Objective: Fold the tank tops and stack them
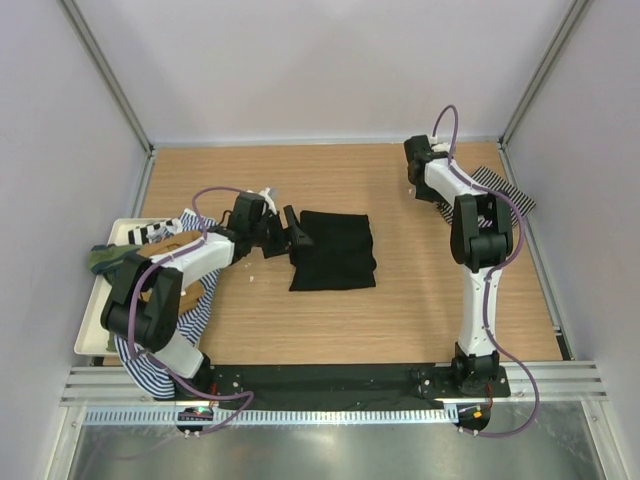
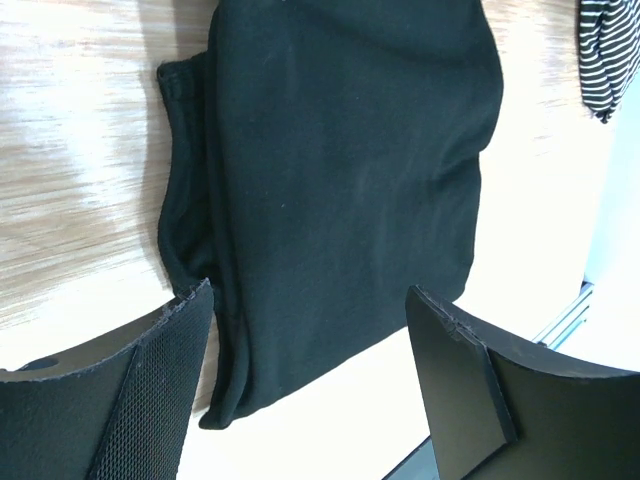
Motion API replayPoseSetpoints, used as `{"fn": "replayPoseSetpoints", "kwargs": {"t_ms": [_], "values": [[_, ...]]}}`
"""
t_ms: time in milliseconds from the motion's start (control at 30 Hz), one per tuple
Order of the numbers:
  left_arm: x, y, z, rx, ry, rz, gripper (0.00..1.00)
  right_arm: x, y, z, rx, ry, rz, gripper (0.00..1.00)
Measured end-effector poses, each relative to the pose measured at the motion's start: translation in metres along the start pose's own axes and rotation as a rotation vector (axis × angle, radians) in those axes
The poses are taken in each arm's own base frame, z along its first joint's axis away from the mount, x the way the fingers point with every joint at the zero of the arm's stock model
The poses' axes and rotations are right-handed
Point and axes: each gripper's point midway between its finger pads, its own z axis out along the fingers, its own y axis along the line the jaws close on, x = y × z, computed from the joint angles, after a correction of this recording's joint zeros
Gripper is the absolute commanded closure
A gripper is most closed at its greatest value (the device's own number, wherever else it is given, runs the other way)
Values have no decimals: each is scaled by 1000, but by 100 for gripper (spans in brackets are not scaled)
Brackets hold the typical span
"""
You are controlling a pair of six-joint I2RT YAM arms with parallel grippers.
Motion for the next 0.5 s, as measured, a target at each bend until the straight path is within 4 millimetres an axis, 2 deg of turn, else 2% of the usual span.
{"fn": "replayPoseSetpoints", "kwargs": {"t_ms": [33,100,133,200,233,267,400,500], "values": [[1,1,0,-1,1,-1,22,0,-2,1,11,0,-4,52],[2,1,0,-3,3,-1,22,3,-5,2,29,7,-16,60],[2,1,0,-3,3,-1,22,4,-7,2,36,11,-19,70],[2,2,0,-4,4,0,22,5,-7,2,39,14,-21,79],[2,2,0,-4,4,1,22,6,-7,2,39,15,-22,93],[2,2,0,-4,4,1,22,8,-7,3,41,19,-24,98],[2,2,0,-4,4,1,22,32,-9,2,40,48,-59,99],[2,3,0,-6,4,2,22,53,-9,-16,13,56,-103,99]]}}
